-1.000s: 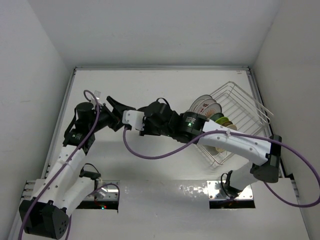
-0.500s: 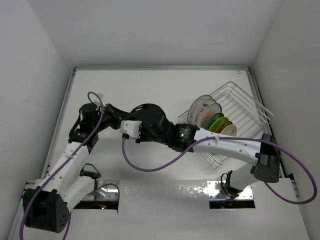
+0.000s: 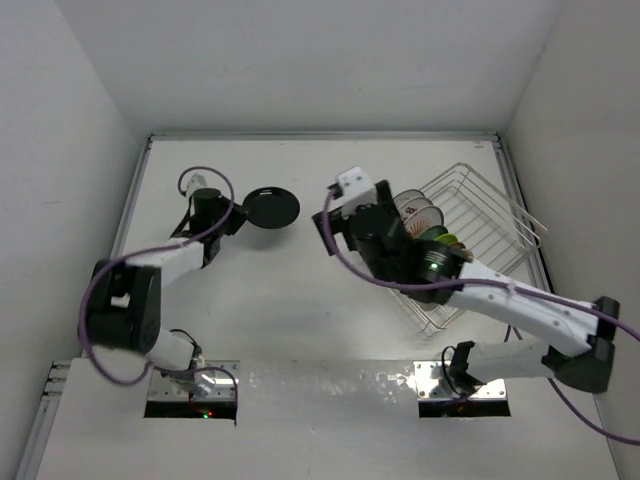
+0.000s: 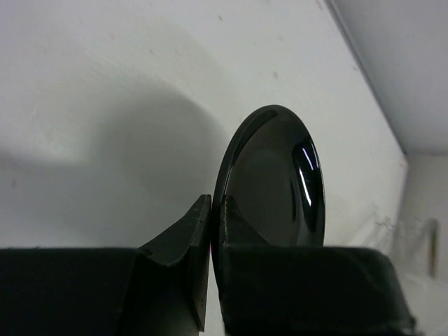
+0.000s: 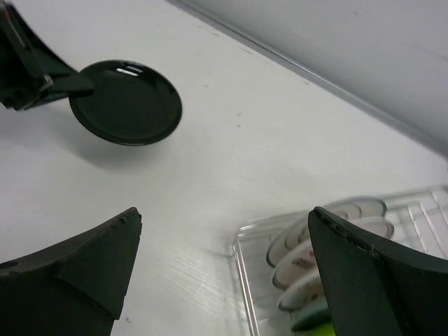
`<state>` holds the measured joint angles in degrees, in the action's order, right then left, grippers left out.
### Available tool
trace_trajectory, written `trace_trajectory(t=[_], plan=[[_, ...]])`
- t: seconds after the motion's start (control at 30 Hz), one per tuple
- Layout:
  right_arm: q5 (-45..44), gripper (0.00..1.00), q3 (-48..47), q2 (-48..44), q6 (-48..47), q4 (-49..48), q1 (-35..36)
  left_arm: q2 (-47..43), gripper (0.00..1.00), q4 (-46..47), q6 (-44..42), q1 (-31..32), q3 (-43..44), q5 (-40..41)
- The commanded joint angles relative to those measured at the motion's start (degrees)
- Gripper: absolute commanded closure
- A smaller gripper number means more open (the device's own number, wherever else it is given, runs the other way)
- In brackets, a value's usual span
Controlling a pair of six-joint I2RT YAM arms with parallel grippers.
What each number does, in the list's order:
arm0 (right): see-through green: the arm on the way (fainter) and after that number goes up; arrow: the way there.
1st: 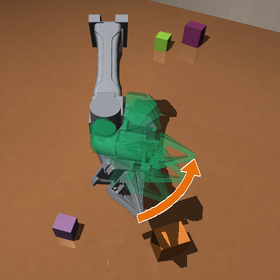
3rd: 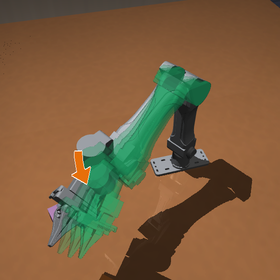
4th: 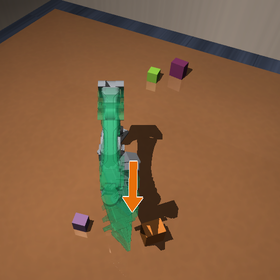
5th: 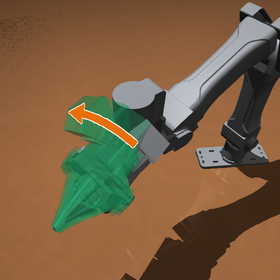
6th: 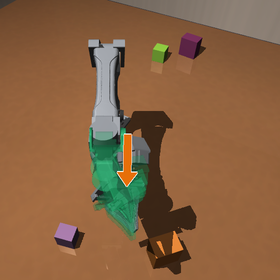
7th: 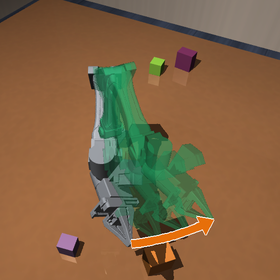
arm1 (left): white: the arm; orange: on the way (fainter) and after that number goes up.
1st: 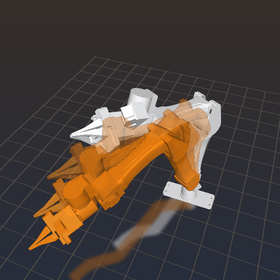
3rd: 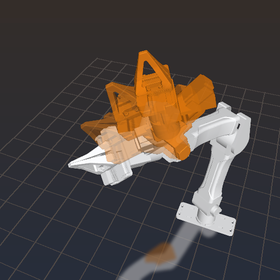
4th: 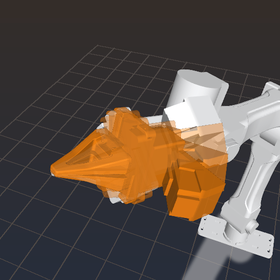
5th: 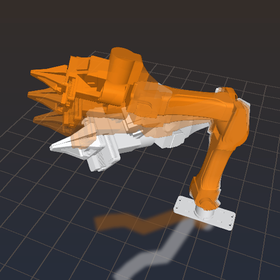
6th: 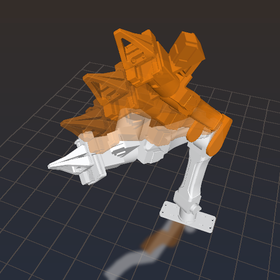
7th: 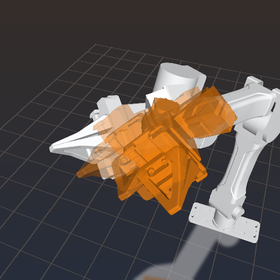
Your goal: Unload the plates from the dish rack
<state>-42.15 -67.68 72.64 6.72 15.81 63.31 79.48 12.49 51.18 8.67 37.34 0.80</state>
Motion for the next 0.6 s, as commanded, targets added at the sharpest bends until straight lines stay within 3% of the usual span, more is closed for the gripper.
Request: trace_trajectory(t=[0.0,0.13,0.27,0.4,0.47,0.5,0.57], plan=[[-5.3,0.01,1.3,-9.5,14.9,9.2,-1.1,9.7,1.00,14.1,-5.2,0.0,8.2,3.8],[-8.1,0.01,6.3,-20.4,20.1,12.8,-1.9,19.9,1.00,19.6,-5.5,-0.1,13.3,2.1],[-13.6,0.01,10.2,-27.6,25.4,20.0,-2.2,29.8,0.94,16.3,-6.4,-0.2,20.7,2.2],[-18.0,0.01,13.1,-28.9,33.9,25.7,-2.3,36.6,0.71,11.7,-6.4,-0.5,28.0,1.7],[-20.0,0.01,12.5,-26.9,37.3,29.5,-2.5,37.8,0.55,11.2,-5.7,-0.5,28.5,1.5],[-20.7,0.01,12.0,-26.0,38.4,30.7,-2.6,37.5,0.41,10.5,-5.5,-0.5,28.3,1.7],[-23.1,0.01,10.5,-23.8,40.3,33.0,-2.9,35.0,0.27,7.8,-4.6,-0.5,26.7,3.9]])
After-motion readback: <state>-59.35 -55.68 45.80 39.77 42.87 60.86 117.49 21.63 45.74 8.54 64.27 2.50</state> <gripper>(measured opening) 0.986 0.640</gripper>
